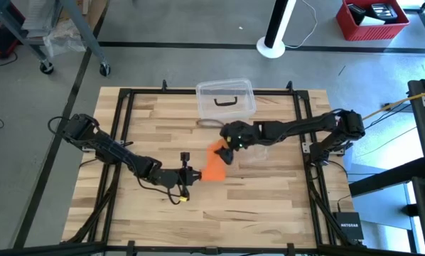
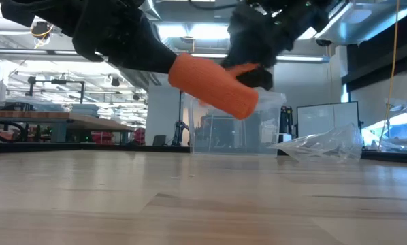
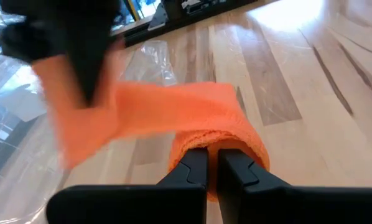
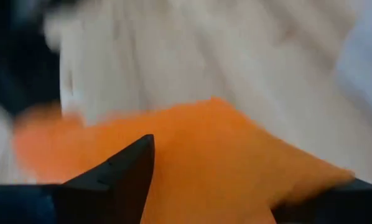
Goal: Roll bandage
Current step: Roll the orange bandage
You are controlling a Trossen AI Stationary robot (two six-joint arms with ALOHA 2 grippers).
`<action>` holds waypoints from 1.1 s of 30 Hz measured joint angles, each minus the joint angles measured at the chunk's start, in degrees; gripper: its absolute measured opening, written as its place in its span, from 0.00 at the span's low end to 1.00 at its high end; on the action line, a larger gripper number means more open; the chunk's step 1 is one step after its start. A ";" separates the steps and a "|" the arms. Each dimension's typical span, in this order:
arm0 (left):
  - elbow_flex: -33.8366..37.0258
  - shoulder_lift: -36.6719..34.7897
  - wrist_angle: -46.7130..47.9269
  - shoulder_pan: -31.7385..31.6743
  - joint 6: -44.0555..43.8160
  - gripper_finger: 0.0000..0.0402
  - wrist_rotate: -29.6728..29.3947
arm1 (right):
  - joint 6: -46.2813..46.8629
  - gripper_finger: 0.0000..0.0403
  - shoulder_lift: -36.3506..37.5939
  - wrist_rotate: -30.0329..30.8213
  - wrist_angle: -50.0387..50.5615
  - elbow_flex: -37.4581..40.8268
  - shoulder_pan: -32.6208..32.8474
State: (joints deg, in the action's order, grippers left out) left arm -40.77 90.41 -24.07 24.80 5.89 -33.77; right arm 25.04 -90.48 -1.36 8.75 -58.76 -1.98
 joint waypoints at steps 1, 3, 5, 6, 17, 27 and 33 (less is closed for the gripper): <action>0.00 0.00 0.08 0.00 0.00 0.00 0.13 | 1.10 0.66 0.00 -0.29 -2.04 0.01 -0.03; 0.00 0.00 0.09 0.00 0.03 0.00 0.19 | 3.13 0.66 -0.04 -4.82 -4.12 0.01 -0.34; 0.00 0.00 0.00 0.00 0.02 0.00 0.22 | 4.52 0.66 -0.04 -12.31 -4.06 0.02 -1.21; 0.00 0.00 0.04 0.02 0.00 0.00 0.30 | 4.86 0.66 -0.04 -15.26 -3.72 0.02 -1.71; 0.00 -1.35 -3.92 0.29 2.15 0.00 0.24 | -7.23 0.66 7.10 -15.84 13.17 -1.90 -2.93; -0.02 -11.59 -7.77 -0.57 6.60 0.00 -0.62 | -15.29 0.66 22.93 -3.34 -4.01 15.37 8.59; -0.04 -12.53 -9.53 -1.62 6.15 0.02 -0.57 | -13.79 0.66 24.36 11.89 -29.48 32.23 13.26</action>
State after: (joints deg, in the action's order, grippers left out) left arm -40.82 77.88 -33.59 23.18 12.04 -34.35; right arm 11.25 -66.12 10.53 -20.73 -26.53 11.29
